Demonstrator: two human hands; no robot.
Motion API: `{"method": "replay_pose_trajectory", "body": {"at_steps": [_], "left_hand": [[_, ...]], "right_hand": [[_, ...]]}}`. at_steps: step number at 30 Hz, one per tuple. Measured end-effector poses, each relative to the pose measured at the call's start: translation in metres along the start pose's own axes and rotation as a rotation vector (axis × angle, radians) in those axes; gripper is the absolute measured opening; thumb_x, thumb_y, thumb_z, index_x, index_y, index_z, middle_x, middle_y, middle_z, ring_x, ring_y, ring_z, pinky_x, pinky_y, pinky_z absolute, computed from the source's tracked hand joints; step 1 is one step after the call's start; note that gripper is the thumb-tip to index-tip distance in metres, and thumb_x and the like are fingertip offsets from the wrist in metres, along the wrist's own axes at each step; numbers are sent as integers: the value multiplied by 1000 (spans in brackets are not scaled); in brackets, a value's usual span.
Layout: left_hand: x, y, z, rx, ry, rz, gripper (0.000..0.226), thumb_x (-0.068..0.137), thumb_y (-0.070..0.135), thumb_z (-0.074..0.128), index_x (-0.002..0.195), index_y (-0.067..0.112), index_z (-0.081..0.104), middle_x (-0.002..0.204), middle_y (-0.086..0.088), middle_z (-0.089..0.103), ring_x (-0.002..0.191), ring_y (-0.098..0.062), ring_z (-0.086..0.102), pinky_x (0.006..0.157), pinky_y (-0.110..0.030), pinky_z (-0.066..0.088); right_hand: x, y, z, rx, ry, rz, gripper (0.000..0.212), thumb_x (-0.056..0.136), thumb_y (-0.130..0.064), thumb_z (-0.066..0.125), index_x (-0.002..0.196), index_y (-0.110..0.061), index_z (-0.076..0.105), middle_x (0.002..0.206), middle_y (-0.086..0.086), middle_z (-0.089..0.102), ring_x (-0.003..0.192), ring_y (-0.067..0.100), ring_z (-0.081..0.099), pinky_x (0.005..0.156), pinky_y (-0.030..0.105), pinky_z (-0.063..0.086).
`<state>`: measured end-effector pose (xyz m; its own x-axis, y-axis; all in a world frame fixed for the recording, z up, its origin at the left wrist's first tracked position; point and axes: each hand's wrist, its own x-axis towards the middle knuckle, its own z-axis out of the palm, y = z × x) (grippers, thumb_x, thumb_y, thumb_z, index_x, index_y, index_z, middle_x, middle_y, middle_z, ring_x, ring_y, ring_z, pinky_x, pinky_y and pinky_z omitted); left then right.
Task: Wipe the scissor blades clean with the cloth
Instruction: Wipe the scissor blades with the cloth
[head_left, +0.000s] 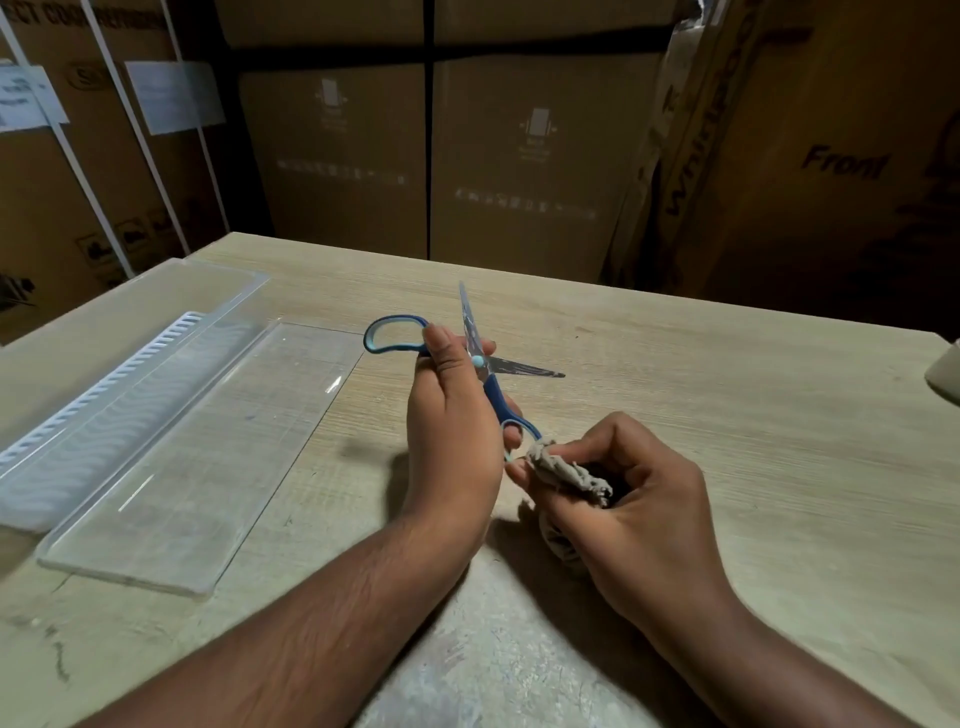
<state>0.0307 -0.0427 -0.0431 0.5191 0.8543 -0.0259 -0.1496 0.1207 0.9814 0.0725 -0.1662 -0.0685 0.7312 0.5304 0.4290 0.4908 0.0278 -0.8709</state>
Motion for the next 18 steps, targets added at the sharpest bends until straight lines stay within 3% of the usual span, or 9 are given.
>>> {"method": "replay_pose_trajectory", "body": {"at_steps": [3, 6, 9, 11, 14, 16, 18], "left_hand": [[3, 0, -2, 16, -9, 42, 58, 108, 61, 22, 112, 30, 70, 69, 2, 58, 56, -9, 51, 42, -16, 42], [10, 2, -7, 57, -63, 50, 55, 110, 57, 24, 120, 32, 72, 67, 6, 54, 56, -9, 45, 39, -14, 36], [14, -2, -12, 230, -273, 50, 40, 109, 57, 32, 112, 36, 66, 73, 1, 53, 55, -7, 42, 39, -13, 35], [14, -7, -12, 297, -422, 67, 34, 109, 54, 42, 105, 31, 66, 66, -5, 47, 48, -10, 36, 39, -18, 33], [13, -12, -11, 348, -505, 98, 28, 109, 44, 50, 127, 29, 67, 60, -13, 60, 37, -12, 35, 39, -21, 33], [13, -11, -12, 375, -521, 104, 20, 111, 41, 49, 117, 37, 68, 71, -28, 56, 44, -20, 40, 44, -25, 37], [12, -12, -12, 367, -541, 116, 25, 111, 41, 48, 101, 55, 67, 76, -16, 50, 65, -22, 47, 58, -31, 39]], "right_hand": [[3, -2, -7, -86, -57, -122, 21, 79, -32, 90, 84, -29, 70, 80, -12, 78, 62, 10, 74, 53, 34, 59], [11, -8, -25, -49, 52, -180, 25, 79, -25, 88, 86, -27, 65, 81, -15, 75, 64, 1, 71, 56, 18, 54], [16, -8, -37, 62, 135, -111, 23, 79, -23, 88, 87, -29, 68, 82, -8, 75, 69, 3, 70, 63, 21, 56], [21, -2, -41, 31, 164, -19, 20, 80, -28, 89, 88, -30, 71, 85, -5, 76, 76, 9, 72, 68, 26, 57], [30, 7, -49, 16, 196, 137, 17, 85, -25, 90, 89, -27, 73, 88, -5, 77, 80, 9, 72, 68, 23, 56], [33, 9, -55, -9, 211, 191, 13, 89, -24, 86, 88, -26, 73, 87, -4, 77, 78, 8, 72, 65, 19, 54], [35, 8, -59, -1, 195, 204, 8, 94, -22, 80, 90, -23, 73, 86, -1, 78, 78, 7, 72, 63, 17, 52]]}}
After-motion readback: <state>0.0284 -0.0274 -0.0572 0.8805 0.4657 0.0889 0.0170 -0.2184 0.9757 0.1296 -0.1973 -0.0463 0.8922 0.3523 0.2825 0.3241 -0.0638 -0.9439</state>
